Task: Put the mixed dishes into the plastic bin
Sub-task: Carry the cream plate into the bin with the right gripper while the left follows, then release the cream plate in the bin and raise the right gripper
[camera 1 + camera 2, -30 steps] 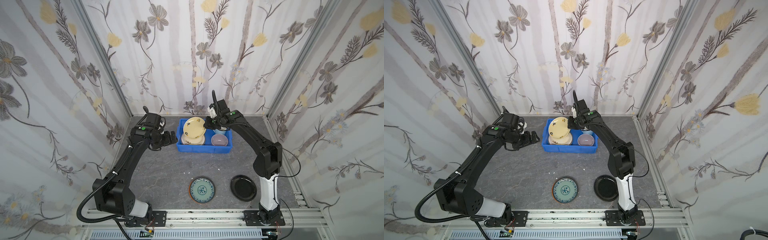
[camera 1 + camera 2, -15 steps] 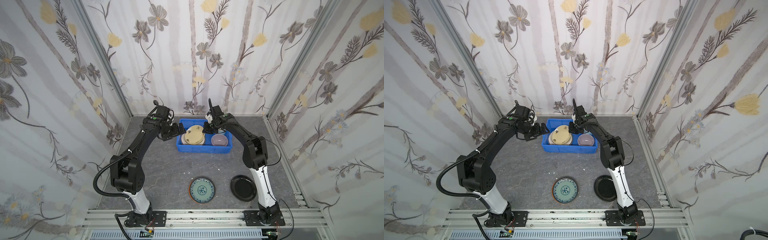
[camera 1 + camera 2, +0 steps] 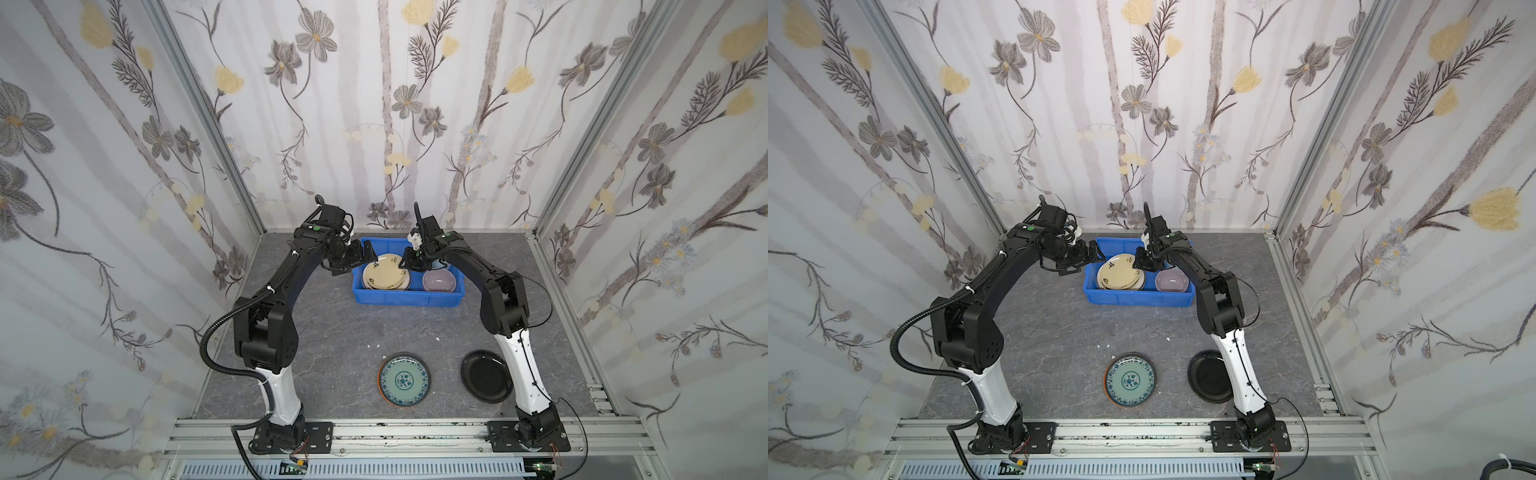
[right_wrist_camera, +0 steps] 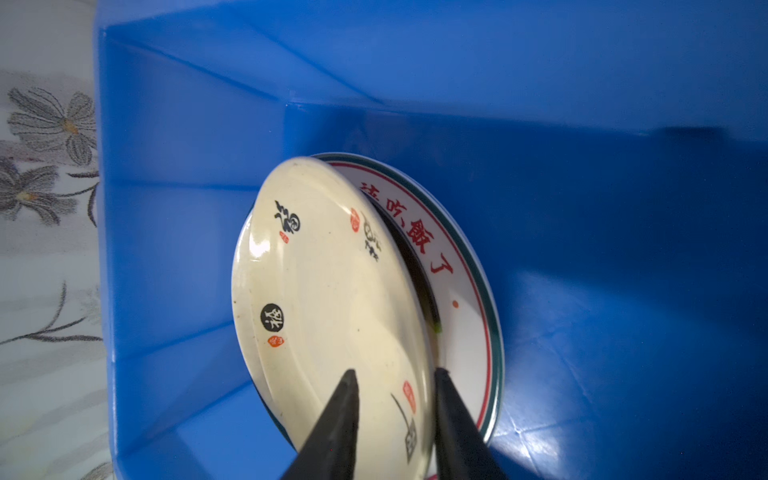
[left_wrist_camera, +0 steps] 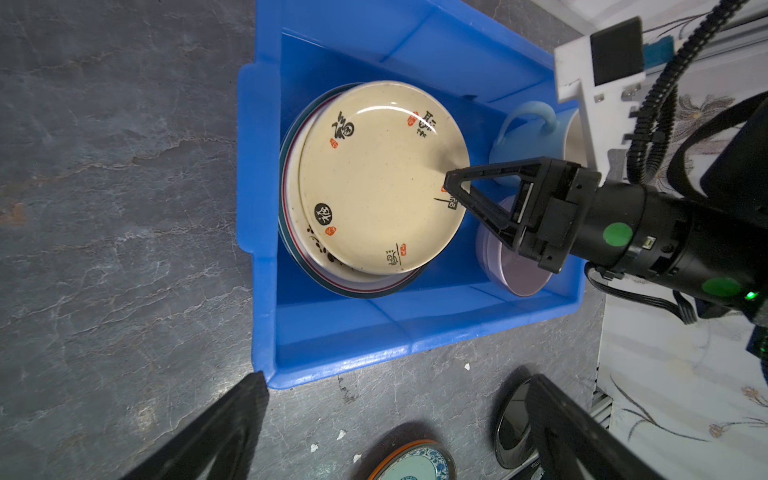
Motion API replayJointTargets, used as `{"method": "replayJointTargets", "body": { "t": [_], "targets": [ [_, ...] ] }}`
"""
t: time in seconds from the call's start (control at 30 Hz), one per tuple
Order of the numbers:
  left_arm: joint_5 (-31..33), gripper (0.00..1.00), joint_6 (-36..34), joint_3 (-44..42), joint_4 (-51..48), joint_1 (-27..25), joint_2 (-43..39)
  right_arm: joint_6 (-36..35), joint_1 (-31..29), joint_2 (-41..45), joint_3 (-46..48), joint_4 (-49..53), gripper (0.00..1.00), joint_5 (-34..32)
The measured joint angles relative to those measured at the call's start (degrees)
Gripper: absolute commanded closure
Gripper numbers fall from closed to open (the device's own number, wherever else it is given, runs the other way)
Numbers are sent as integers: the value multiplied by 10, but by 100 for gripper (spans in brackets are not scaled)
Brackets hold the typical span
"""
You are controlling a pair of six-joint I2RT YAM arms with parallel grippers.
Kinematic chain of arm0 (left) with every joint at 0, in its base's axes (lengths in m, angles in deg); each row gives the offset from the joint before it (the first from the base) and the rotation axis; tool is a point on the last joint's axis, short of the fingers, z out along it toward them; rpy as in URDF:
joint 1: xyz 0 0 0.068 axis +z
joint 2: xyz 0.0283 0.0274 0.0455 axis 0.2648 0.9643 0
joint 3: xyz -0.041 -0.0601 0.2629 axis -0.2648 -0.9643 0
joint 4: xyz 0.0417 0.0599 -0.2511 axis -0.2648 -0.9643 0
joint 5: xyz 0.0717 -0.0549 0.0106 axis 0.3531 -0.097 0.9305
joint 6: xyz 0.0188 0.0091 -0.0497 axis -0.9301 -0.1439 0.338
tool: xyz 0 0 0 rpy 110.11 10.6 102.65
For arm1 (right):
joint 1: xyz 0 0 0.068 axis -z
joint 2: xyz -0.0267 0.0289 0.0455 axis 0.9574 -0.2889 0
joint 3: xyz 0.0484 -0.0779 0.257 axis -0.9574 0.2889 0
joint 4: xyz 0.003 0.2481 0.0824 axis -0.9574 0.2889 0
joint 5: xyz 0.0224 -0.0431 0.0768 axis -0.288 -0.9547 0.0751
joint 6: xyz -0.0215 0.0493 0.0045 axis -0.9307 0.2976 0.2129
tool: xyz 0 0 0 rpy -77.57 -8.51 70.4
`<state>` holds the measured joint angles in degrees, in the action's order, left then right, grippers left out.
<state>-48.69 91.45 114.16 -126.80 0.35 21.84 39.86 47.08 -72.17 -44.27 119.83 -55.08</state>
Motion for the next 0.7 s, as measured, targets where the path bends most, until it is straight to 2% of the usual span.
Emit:
{"method": "replayJointTargets", "body": {
  "t": [0.53,0.7],
  "targets": [
    [-5,0,-9,-49,-10,0,-18,-3,-20,0,0,11,50,0],
    [-6,0,-11,-75,-7,0,-36,-8,-31,0,0,26,41,-4]
  ]
}}
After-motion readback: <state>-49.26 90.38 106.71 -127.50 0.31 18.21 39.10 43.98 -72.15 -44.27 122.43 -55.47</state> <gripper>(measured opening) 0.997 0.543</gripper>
